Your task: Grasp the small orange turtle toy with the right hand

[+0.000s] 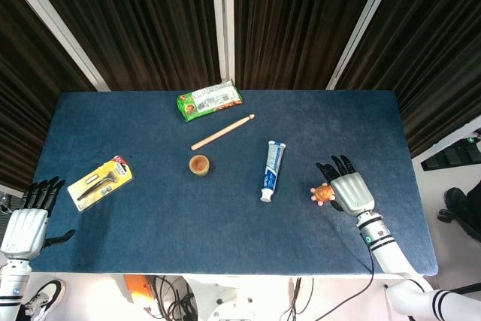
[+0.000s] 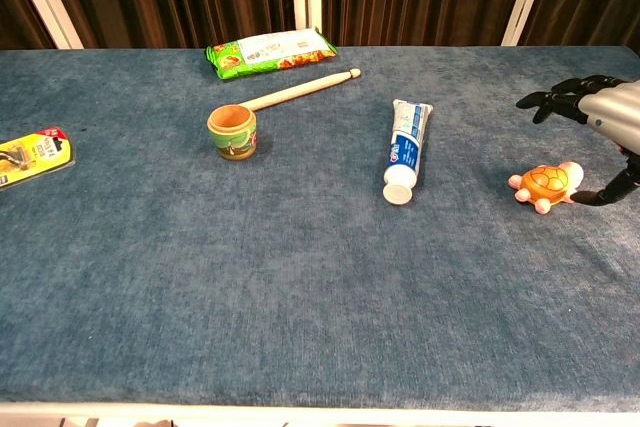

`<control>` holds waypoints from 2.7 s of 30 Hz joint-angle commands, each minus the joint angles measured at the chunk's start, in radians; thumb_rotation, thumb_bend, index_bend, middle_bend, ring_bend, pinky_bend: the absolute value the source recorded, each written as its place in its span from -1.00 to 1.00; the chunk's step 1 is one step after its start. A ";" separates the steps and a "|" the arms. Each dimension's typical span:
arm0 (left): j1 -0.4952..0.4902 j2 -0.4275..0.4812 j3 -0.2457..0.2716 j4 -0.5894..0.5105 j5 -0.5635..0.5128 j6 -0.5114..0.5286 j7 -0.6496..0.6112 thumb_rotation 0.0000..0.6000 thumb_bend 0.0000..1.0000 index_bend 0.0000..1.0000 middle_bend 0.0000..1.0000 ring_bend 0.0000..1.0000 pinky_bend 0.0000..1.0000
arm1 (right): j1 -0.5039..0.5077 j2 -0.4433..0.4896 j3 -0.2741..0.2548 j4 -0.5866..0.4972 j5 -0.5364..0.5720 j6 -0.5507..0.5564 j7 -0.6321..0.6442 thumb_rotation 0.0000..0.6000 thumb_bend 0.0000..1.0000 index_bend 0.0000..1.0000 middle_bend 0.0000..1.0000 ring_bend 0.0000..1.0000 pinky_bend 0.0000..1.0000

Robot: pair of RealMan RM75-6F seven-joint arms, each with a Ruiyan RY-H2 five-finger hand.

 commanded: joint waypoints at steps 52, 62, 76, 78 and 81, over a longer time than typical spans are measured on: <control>0.000 -0.005 0.001 0.017 -0.002 -0.004 -0.012 1.00 -0.88 -0.89 -1.00 -1.00 -1.00 | 0.022 -0.001 0.012 -0.018 0.078 -0.064 -0.059 1.00 -0.35 -0.59 -0.41 -0.97 -1.00; 0.002 -0.006 0.002 0.025 -0.005 -0.005 -0.021 1.00 -0.88 -0.89 -1.00 -1.00 -1.00 | 0.040 -0.037 0.011 -0.002 0.108 -0.094 -0.113 1.00 -0.34 -0.16 -0.27 -0.93 -1.00; 0.002 -0.009 0.002 0.035 -0.005 -0.005 -0.032 1.00 -0.88 -0.88 -1.00 -1.00 -1.00 | 0.025 -0.137 0.011 0.160 -0.016 0.049 0.043 1.00 -0.12 1.00 0.79 -0.25 -1.00; 0.003 -0.009 0.002 0.034 -0.004 -0.004 -0.031 1.00 -0.88 -0.88 -1.00 -1.00 -1.00 | 0.023 -0.136 0.012 0.162 -0.017 0.053 0.049 1.00 -0.12 1.00 0.80 -0.24 -1.00; 0.003 -0.008 0.002 0.032 -0.003 -0.003 -0.029 1.00 -0.88 -0.88 -1.00 -1.00 -1.00 | 0.021 -0.127 0.009 0.160 -0.020 0.052 0.048 1.00 -0.22 0.95 0.72 -0.29 -1.00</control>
